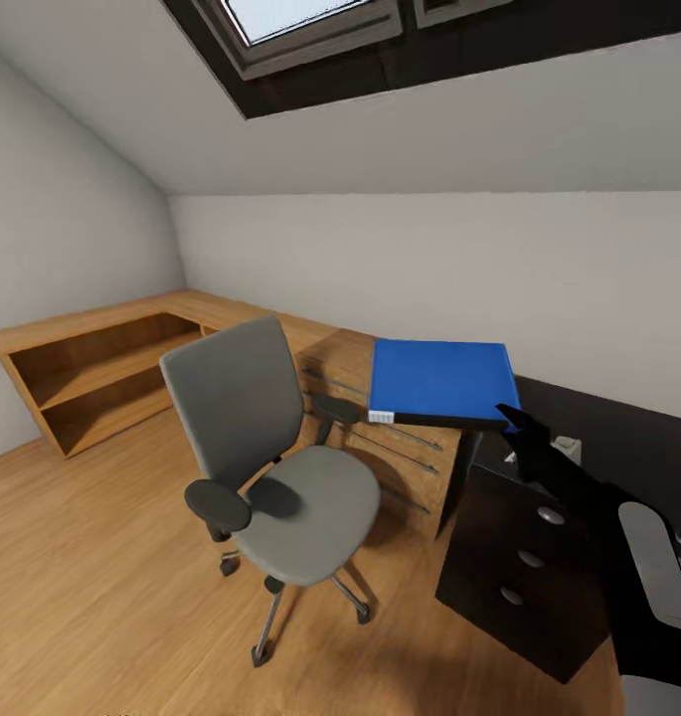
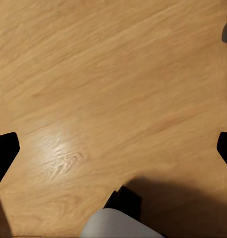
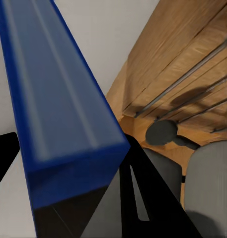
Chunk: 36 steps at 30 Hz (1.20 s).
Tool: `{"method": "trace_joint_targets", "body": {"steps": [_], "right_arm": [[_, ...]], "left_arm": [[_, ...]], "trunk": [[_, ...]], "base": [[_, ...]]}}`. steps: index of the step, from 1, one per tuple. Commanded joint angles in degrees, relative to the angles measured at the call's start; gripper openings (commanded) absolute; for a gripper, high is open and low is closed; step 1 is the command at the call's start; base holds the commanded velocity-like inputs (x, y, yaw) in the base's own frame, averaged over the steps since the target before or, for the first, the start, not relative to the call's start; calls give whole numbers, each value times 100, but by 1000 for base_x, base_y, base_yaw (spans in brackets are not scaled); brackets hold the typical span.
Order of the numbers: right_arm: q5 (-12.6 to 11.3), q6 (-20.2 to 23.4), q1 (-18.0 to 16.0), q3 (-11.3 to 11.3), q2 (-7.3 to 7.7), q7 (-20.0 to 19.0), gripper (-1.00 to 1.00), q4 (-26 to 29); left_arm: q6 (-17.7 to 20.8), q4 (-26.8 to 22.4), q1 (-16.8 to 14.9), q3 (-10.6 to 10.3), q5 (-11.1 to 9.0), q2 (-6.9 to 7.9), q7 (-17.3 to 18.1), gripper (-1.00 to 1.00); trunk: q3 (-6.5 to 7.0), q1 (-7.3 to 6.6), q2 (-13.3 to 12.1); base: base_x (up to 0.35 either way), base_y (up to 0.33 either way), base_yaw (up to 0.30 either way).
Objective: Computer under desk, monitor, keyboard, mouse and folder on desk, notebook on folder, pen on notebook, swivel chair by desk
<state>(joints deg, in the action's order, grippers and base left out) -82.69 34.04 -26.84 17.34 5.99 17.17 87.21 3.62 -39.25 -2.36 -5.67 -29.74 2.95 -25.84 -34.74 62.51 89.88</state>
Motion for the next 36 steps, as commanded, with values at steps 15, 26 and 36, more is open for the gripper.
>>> {"method": "trace_joint_targets", "body": {"steps": [15,26,36], "right_arm": [[-92,18,-5,-3,-3,58,-100,-138],[-105,10,-5,-8,-10,51,-100,-192],[-107,-2,-5,-17,-19,39,-100,-257]], "left_arm": [[-178,477,-1,-37,725,-87,-70,100],[-966,1668,-1,-101,1372,-295,87,100],[-993,1693,-1,-101,1427,-296,174,100]], "trunk": [[257,-334,-600],[453,-576,-1041],[633,-795,-1442]], "base": [[-81,0,-230],[0,0,-12],[0,0,0]]}}
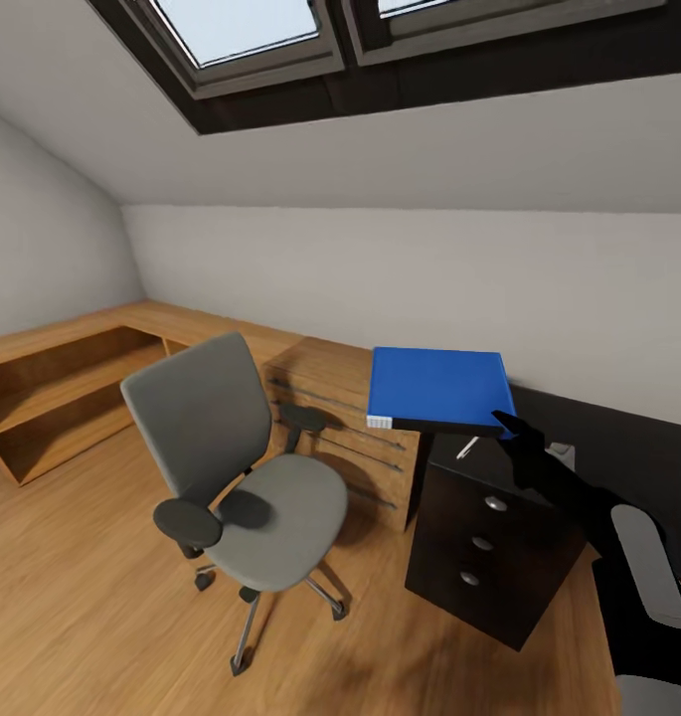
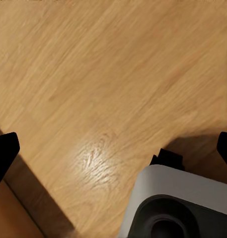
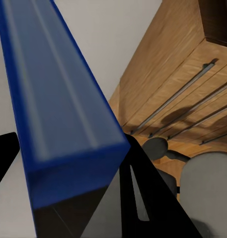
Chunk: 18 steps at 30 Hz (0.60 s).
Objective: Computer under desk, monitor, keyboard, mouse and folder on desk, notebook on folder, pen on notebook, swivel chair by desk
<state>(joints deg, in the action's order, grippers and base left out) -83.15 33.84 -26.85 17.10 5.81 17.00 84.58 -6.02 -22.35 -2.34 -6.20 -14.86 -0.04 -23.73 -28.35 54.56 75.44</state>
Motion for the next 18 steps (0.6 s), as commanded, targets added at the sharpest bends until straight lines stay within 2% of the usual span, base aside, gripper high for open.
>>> {"method": "trace_joint_targets", "body": {"steps": [1,5,8,11,18], "right_arm": [[-61,21,-5,9,0,50,-100,6],[-52,49,-5,9,6,58,-100,6],[-40,53,-5,3,7,68,-100,6],[80,53,-5,-11,8,110,-100,6],[201,32,-5,-22,8,159,-100,6]], "left_arm": [[-29,2,-4,-48,-61,4,-35,100],[-39,4,-4,-48,-61,1,-28,100],[-94,5,-4,-46,-61,0,-27,100],[-326,28,-4,-42,-65,-3,-26,100],[-525,45,-4,-39,-68,-4,-26,100]], "trunk": [[13,-23,-38],[84,-111,-199],[84,-111,-199],[84,-111,-199],[71,-111,-199]], "base": [[0,0,0],[0,0,0],[0,0,0],[0,0,-24],[0,0,-187]]}}
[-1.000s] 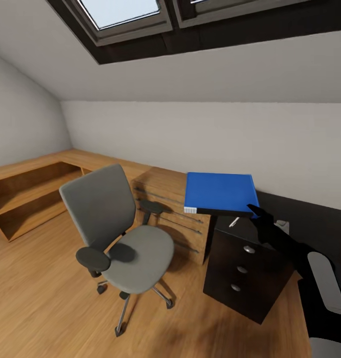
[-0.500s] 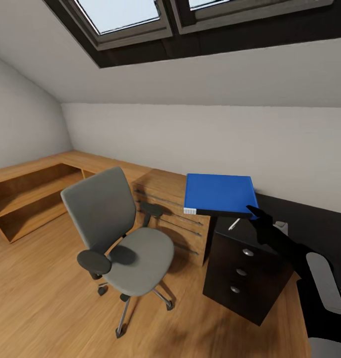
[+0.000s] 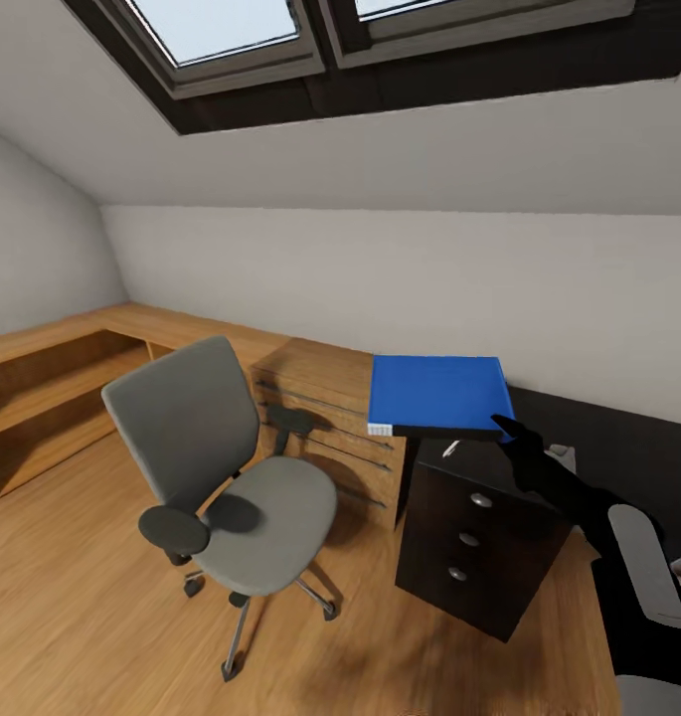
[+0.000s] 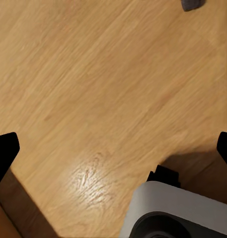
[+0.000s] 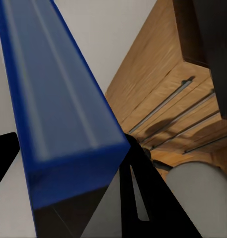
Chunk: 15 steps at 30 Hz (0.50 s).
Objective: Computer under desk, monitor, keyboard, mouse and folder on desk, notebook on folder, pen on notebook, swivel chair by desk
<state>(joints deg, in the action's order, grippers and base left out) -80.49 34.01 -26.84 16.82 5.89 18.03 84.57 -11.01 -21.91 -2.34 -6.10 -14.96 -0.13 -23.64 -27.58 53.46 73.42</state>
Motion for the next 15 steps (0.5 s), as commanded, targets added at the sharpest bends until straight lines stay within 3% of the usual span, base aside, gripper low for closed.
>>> {"method": "trace_joint_targets", "body": {"steps": [1,15], "right_arm": [[-63,13,-5,6,0,58,-100,6],[-46,-11,-5,17,0,60,-100,-103]], "left_arm": [[-35,2,-3,-49,-59,4,-35,100],[-54,95,-3,-49,-51,-2,-35,100]], "trunk": [[-9,0,4],[-52,0,4]], "base": [[0,0,-240],[0,0,-247]]}}
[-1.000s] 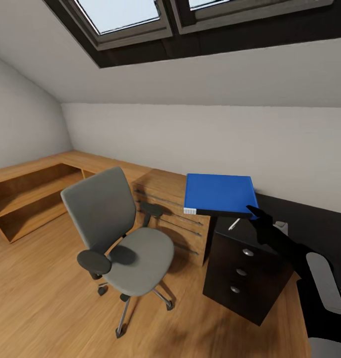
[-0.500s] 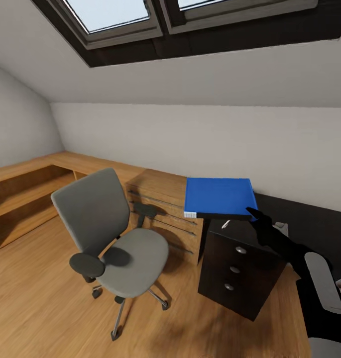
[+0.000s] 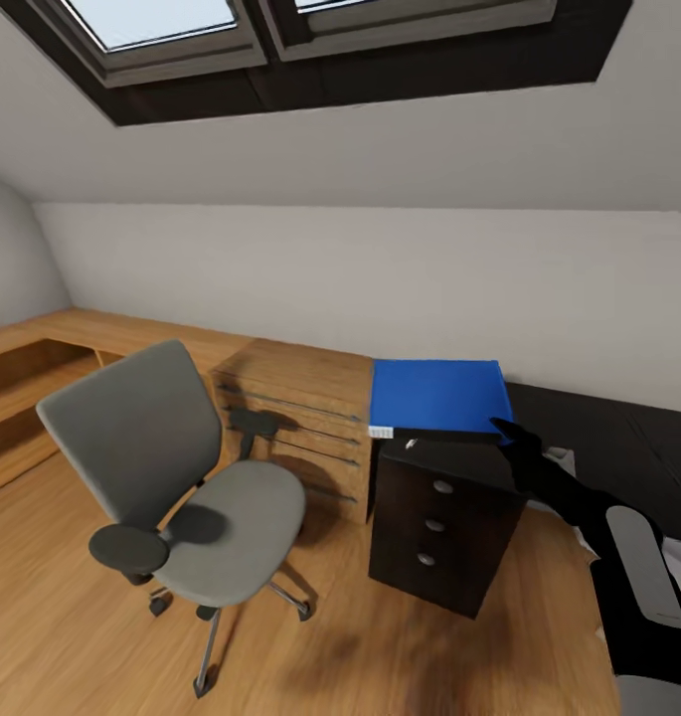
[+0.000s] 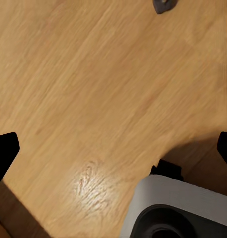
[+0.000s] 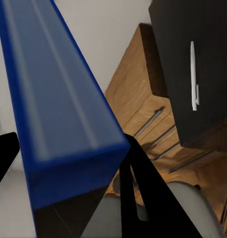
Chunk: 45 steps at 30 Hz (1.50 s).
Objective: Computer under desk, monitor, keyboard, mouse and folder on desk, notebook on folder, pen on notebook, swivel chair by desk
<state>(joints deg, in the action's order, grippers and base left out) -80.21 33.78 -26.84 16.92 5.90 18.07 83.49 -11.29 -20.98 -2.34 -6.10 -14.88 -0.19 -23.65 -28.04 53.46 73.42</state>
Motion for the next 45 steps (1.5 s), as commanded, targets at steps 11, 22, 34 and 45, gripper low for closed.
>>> {"method": "trace_joint_targets", "body": {"steps": [11,22,34,45], "right_arm": [[-63,-888,-6,-8,-8,48,-100,-223],[-50,-2728,-6,-563,-2,47,-100,-343],[-100,-2780,-6,-647,-9,23,-100,-356],[-91,-2807,-6,-638,-9,56,-100,-427]], "left_arm": [[-26,40,-3,-49,-58,2,-33,100],[-28,41,-3,-49,-58,-1,-31,100],[-31,41,-3,-56,-58,-18,-32,100],[-31,41,-3,-58,-57,-25,-34,100]], "trunk": [[-58,0,4],[-116,0,4],[-120,0,4],[-162,0,4]], "base": [[0,0,-230],[0,0,-112],[0,0,-8],[0,0,-56]]}}
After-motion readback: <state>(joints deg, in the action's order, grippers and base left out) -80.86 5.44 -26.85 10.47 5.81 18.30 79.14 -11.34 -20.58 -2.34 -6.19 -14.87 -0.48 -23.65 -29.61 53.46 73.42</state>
